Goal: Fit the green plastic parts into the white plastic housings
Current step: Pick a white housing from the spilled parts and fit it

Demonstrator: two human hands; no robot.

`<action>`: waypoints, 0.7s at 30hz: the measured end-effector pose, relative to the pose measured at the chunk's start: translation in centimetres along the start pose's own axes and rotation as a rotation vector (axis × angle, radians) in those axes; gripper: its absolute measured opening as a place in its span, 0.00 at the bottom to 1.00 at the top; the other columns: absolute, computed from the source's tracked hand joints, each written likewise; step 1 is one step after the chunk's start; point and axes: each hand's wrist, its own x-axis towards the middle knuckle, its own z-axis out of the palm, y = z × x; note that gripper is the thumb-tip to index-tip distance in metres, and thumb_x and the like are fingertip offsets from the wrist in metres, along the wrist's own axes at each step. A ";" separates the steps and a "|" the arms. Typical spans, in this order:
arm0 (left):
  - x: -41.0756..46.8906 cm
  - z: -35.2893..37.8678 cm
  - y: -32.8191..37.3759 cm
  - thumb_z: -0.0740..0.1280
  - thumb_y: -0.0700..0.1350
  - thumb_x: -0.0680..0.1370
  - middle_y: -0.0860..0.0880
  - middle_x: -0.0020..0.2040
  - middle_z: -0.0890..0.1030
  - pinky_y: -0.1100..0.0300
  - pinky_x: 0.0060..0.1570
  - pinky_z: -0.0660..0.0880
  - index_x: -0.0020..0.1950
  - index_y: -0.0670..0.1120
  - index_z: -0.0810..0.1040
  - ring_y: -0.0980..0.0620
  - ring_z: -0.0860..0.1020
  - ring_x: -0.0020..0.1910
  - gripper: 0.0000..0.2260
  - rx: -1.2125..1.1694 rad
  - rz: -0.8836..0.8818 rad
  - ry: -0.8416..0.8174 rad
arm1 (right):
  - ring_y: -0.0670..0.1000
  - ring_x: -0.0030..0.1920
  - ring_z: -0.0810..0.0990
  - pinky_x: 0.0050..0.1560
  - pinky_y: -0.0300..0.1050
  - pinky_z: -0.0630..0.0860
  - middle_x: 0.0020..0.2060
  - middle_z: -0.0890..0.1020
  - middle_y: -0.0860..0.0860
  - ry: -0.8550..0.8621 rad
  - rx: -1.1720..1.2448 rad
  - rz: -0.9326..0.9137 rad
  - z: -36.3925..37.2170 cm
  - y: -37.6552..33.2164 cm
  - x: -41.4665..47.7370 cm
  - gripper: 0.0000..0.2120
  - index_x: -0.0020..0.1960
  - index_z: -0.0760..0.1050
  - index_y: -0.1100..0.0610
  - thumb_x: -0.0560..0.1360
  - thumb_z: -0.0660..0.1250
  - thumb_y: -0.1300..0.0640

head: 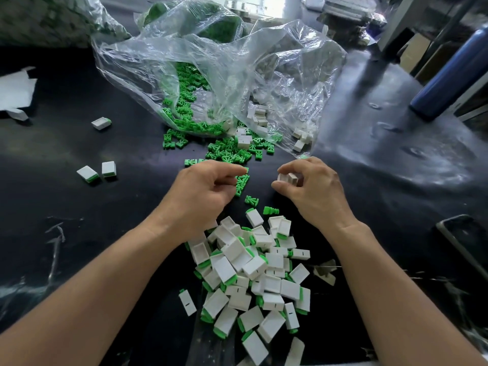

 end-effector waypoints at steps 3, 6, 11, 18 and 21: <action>0.0 -0.3 0.2 0.68 0.35 0.73 0.52 0.47 0.82 0.73 0.48 0.73 0.55 0.47 0.81 0.59 0.80 0.45 0.13 -0.070 -0.020 0.075 | 0.51 0.50 0.76 0.56 0.48 0.72 0.49 0.77 0.50 -0.010 0.047 -0.020 0.0 -0.1 -0.1 0.12 0.52 0.80 0.54 0.69 0.73 0.52; -0.2 -0.5 0.5 0.70 0.36 0.72 0.56 0.45 0.81 0.75 0.45 0.72 0.53 0.50 0.81 0.61 0.79 0.43 0.13 -0.087 -0.023 0.113 | 0.46 0.50 0.75 0.54 0.37 0.70 0.48 0.76 0.47 0.038 0.081 -0.029 -0.1 -0.2 -0.1 0.11 0.51 0.80 0.53 0.70 0.72 0.52; -1.0 -0.8 1.5 0.73 0.35 0.69 0.54 0.50 0.80 0.68 0.44 0.77 0.50 0.62 0.75 0.60 0.80 0.42 0.23 -0.175 0.087 0.051 | 0.36 0.34 0.78 0.37 0.27 0.71 0.31 0.81 0.40 -0.077 0.577 0.008 -1.5 -2.0 -1.0 0.02 0.42 0.79 0.47 0.70 0.71 0.52; -1.8 -0.7 2.4 0.70 0.50 0.65 0.53 0.42 0.82 0.58 0.41 0.79 0.45 0.56 0.81 0.52 0.81 0.37 0.10 -0.194 0.214 0.002 | 0.43 0.27 0.78 0.30 0.32 0.70 0.28 0.82 0.50 -0.329 0.796 0.005 -0.8 -4.1 -2.5 0.17 0.38 0.81 0.59 0.65 0.65 0.45; -1.6 -0.6 2.1 0.73 0.48 0.64 0.53 0.36 0.83 0.55 0.38 0.79 0.40 0.51 0.81 0.52 0.81 0.33 0.06 -0.218 0.150 0.071 | 0.44 0.26 0.77 0.28 0.32 0.70 0.27 0.81 0.51 -0.238 0.798 0.046 -0.5 -3.8 -2.4 0.19 0.34 0.80 0.59 0.64 0.66 0.42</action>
